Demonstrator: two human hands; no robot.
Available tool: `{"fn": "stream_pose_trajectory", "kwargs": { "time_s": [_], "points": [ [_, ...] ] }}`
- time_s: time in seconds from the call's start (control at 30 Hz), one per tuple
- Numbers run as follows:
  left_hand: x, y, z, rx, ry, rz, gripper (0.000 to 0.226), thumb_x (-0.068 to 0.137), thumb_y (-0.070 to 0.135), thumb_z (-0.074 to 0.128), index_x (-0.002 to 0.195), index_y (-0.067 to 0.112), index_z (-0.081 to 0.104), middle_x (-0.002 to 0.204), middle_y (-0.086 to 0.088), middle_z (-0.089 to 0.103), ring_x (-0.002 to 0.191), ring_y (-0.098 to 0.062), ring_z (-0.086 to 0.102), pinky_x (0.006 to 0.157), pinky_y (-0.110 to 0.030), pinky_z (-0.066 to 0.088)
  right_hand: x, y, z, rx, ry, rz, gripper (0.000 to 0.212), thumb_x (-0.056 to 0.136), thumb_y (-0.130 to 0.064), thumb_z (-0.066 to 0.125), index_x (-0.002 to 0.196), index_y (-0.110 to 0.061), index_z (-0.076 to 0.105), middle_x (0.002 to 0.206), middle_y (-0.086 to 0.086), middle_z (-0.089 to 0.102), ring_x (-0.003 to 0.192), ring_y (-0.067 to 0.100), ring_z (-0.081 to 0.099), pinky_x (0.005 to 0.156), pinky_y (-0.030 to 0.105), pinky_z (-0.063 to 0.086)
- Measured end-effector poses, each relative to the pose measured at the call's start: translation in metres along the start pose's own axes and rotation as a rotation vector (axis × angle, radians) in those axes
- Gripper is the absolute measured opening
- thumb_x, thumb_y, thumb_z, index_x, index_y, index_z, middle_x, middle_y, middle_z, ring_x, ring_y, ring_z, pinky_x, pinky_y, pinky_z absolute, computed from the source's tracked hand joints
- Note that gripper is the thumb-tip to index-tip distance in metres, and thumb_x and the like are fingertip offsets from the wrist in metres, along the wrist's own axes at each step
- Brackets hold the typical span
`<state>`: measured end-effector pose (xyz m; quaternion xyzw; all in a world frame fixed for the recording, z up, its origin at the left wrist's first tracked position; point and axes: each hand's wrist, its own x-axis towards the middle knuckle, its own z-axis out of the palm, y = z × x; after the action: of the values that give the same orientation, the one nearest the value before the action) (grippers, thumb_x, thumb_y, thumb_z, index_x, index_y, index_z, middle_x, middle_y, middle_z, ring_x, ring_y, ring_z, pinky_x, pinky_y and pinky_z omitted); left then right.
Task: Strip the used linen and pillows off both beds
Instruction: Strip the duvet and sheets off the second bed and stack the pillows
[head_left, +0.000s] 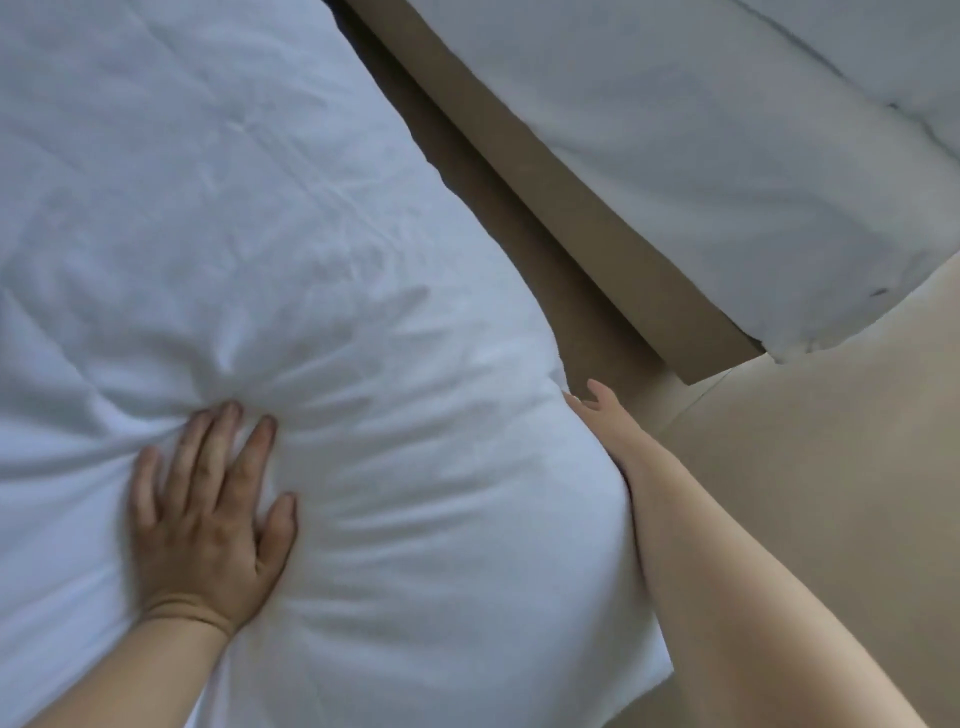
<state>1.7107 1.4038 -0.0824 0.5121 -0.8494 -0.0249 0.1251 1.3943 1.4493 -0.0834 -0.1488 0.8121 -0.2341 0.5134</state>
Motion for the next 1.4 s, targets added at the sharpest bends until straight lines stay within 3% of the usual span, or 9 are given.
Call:
{"fn": "stream_pose_trajectory", "kwargs": {
  "time_s": [0.17,0.27,0.47,0.6,0.8,0.9,1.07,1.2,1.4],
  "points": [
    [0.000,-0.005,0.008,0.038,0.104,0.027,0.055,0.095,0.043,0.017,0.123,0.005,0.045,0.127,-0.022,0.047,0.119,-0.034,0.037,0.114,-0.027,0.002,0.003,-0.002,0.003,-0.063,-0.099,0.035,0.027,0.089,-0.049,0.049,0.106,-0.030,0.055,0.099,-0.014,0.057,0.081,0.008,0.053,0.066,0.023,0.039],
    [0.001,-0.006,0.009,0.049,0.156,0.046,0.050,0.092,0.039,0.025,0.122,0.005,0.045,0.127,-0.020,0.044,0.118,-0.035,0.037,0.114,-0.026,0.001,-0.011,-0.003,-0.009,0.141,0.182,-0.157,0.008,0.086,-0.025,0.062,0.085,-0.018,0.059,0.077,-0.003,0.058,0.068,0.010,0.054,0.048,0.013,0.044],
    [0.004,-0.005,0.003,-0.011,0.173,0.015,0.048,0.084,0.032,0.034,0.122,0.005,0.046,0.123,-0.029,0.053,0.118,-0.035,0.037,0.103,-0.050,0.027,-0.110,-0.027,-0.055,-0.040,0.517,-0.582,0.024,0.082,-0.021,0.066,0.063,-0.030,0.056,0.051,-0.021,0.058,0.048,0.000,0.050,0.053,0.021,0.041],
    [-0.006,0.008,-0.029,-0.129,-0.087,-0.083,0.059,0.082,0.040,0.033,0.118,0.002,0.058,0.124,-0.025,0.057,0.119,-0.025,0.039,0.112,-0.025,0.008,-0.204,-0.040,-0.020,-0.460,0.412,-0.726,0.020,0.078,-0.032,0.066,0.065,-0.027,0.052,0.054,-0.004,0.049,0.058,0.016,0.041,0.054,0.016,0.031],
    [-0.034,0.009,-0.145,-1.369,-0.238,-0.742,0.050,0.092,0.048,0.039,0.129,0.015,0.049,0.127,-0.002,0.056,0.110,-0.015,0.053,0.097,-0.031,0.040,-0.304,-0.013,0.141,-0.883,0.476,-0.962,0.024,0.044,-0.052,0.054,0.059,-0.035,0.062,0.046,-0.019,0.054,0.037,0.000,0.048,0.037,0.022,0.015],
    [-0.059,-0.016,-0.178,-1.200,-0.151,-0.813,0.030,0.083,0.026,0.065,0.108,0.014,0.055,0.102,-0.001,0.060,0.095,-0.015,0.056,0.083,-0.025,0.040,-0.335,0.005,0.225,-0.963,0.374,-0.926,0.047,0.010,-0.050,0.071,0.049,-0.024,0.061,0.040,-0.011,0.050,0.029,0.003,0.046,0.033,0.020,0.018],
    [-0.104,-0.077,-0.169,-0.934,-0.208,-0.980,0.031,0.085,0.010,0.063,0.109,-0.010,0.061,0.107,-0.028,0.064,0.099,-0.034,0.063,0.077,-0.034,0.046,-0.335,0.068,0.293,-0.861,0.467,-0.958,0.071,0.026,-0.037,0.072,0.095,-0.027,0.059,0.087,0.000,0.062,0.079,0.019,0.053,0.075,0.028,0.035],
    [-0.114,-0.091,-0.175,-0.995,-0.172,-0.908,0.029,0.087,0.013,0.059,0.108,-0.007,0.062,0.108,-0.022,0.065,0.102,-0.030,0.062,0.081,-0.029,0.044,-0.345,0.110,0.296,-0.863,0.569,-0.875,0.114,0.015,-0.039,0.079,0.121,-0.019,0.043,0.123,0.009,0.048,0.129,0.027,0.032,0.114,0.040,-0.001],
    [-0.141,-0.123,-0.208,-1.179,-0.140,-0.920,0.018,0.089,0.015,0.058,0.101,0.003,0.061,0.080,-0.003,0.060,0.077,-0.017,0.058,0.065,-0.018,0.044,-0.386,0.089,0.290,-0.811,0.206,-0.871,0.069,0.061,-0.036,0.039,0.128,-0.022,0.029,0.084,-0.018,0.070,0.063,0.002,0.064,0.050,0.015,0.036]
  ]
}}
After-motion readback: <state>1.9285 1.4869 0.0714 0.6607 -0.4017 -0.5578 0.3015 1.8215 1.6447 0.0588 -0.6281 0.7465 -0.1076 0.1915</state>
